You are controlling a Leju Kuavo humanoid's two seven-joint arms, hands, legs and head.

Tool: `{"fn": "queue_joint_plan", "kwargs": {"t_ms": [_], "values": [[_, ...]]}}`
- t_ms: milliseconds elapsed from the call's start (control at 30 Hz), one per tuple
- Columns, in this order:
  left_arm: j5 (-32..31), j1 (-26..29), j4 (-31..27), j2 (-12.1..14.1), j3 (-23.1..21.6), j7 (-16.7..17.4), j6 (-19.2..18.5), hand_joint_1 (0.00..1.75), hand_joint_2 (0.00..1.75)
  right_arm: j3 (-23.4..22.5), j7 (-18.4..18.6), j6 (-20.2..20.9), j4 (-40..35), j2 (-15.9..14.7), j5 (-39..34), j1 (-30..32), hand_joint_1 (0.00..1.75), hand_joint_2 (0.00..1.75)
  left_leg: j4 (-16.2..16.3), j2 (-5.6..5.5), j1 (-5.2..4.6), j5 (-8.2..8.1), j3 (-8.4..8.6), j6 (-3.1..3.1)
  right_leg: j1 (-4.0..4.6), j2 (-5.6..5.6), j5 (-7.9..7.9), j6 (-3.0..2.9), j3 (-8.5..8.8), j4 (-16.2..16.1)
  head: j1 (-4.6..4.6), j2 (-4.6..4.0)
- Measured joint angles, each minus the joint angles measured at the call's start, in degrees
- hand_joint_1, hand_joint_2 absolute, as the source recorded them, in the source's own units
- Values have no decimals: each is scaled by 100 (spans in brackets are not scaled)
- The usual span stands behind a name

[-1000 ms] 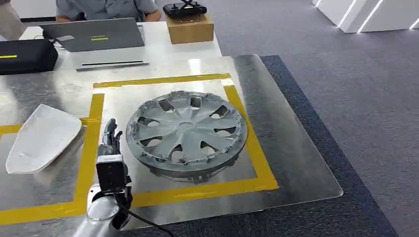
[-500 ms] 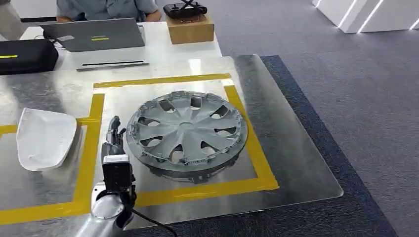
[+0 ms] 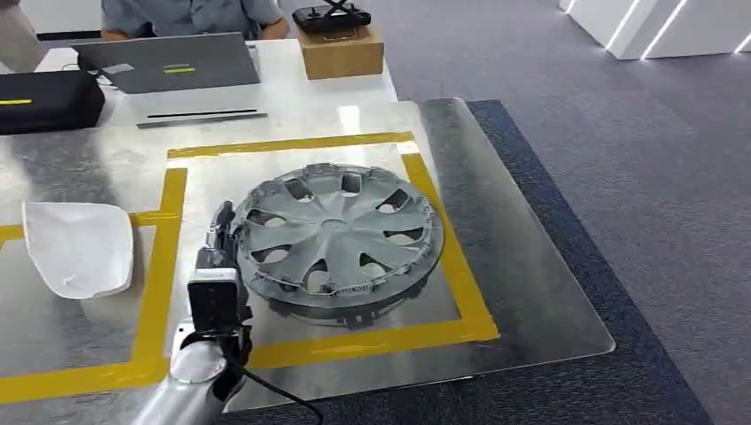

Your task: Take the parts from the cabinet and place them on the table.

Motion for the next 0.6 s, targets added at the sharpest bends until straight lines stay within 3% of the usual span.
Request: {"fn": "queue_joint_plan", "kwargs": {"t_ms": [233, 333, 600], "values": [[-33, 43, 2, 31, -22, 0, 256, 0, 0, -367, 624, -861, 33, 129, -522, -8, 0, 0, -1, 0, 0, 0, 0, 0, 0, -1, -2, -2, 2, 0, -2, 0], [-101, 140, -88, 68, -22, 0, 319, 0, 0, -483, 942, -872, 48, 168, -527, -3, 0, 0, -1, -1, 0, 0, -1, 0, 0, -6, -5, -3, 3, 0, -2, 0], [-105, 199, -168, 98, -22, 0, 341, 0, 0, -616, 996, -868, 81, 212, -518, 25, 0, 0, -1, -2, -1, -1, -1, 0, -2, -6, -5, -3, 6, 0, 0, 0]]}}
